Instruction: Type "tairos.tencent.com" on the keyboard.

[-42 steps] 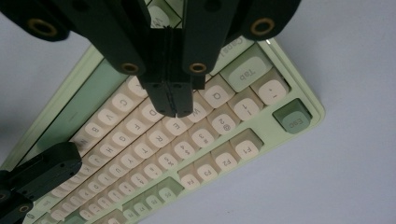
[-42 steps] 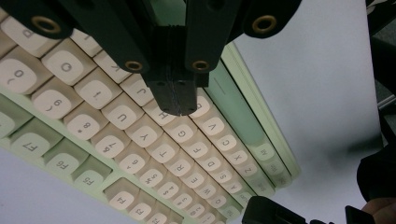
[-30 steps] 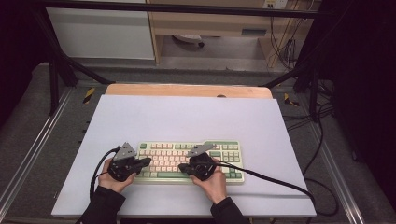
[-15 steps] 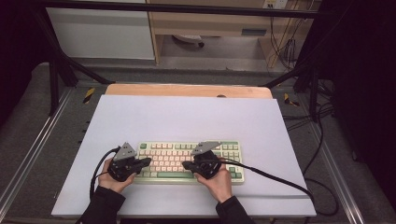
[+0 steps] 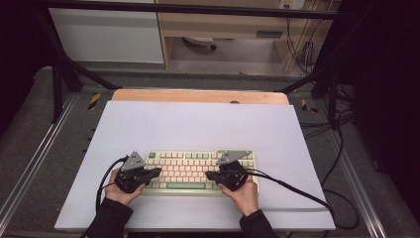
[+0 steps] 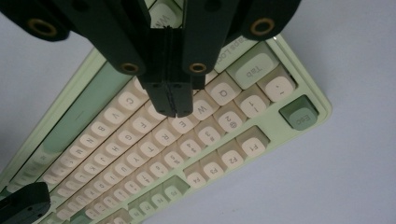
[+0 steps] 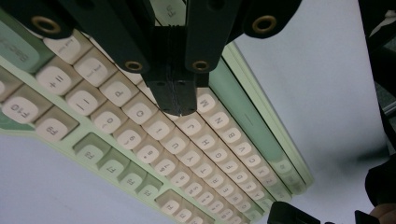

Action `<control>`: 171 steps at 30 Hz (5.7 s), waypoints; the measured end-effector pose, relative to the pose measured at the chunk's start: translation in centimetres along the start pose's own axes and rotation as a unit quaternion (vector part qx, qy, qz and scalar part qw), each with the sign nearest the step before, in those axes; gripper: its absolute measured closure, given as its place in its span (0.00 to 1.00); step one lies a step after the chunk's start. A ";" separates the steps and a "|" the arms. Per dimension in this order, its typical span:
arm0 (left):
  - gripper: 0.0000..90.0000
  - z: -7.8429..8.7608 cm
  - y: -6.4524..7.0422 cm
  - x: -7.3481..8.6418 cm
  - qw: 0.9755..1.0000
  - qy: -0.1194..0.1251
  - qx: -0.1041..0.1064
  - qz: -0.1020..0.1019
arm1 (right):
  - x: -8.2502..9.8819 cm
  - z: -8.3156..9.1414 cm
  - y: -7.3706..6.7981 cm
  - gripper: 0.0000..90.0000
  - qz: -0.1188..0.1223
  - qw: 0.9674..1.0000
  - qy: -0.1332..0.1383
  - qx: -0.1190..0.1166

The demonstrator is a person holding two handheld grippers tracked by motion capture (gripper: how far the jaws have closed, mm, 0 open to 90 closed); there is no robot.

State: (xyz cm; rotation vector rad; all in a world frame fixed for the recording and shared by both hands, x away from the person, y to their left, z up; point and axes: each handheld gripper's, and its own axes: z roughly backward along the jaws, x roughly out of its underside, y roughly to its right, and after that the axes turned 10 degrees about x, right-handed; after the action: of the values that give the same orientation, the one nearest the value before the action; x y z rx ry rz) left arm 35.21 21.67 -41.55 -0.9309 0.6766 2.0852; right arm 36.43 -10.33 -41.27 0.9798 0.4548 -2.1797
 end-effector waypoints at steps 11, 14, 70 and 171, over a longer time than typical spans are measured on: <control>1.00 -0.6 0.8 -0.4 1.000 -0.004 0.003 -0.007 | 1.1 0.5 0.7 1.00 -0.008 1.000 -0.002 -0.001; 1.00 -0.8 1.0 -0.6 1.000 -0.004 0.006 -0.009 | 1.3 0.6 0.8 1.00 -0.010 1.000 0.001 0.002; 1.00 -7.2 1.4 -3.4 0.999 -0.030 0.001 -0.016 | 2.0 1.2 1.2 1.00 -0.011 1.000 0.002 0.004; 1.00 -0.6 1.0 -0.1 1.000 0.000 0.001 -0.005 | 1.7 1.4 1.6 1.00 -0.012 1.000 0.006 0.011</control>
State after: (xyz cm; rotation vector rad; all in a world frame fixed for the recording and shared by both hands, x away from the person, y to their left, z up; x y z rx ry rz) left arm 34.68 20.58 -41.70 -0.9323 0.6718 2.0755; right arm 36.04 -12.94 -41.72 1.0050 0.4518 -2.2060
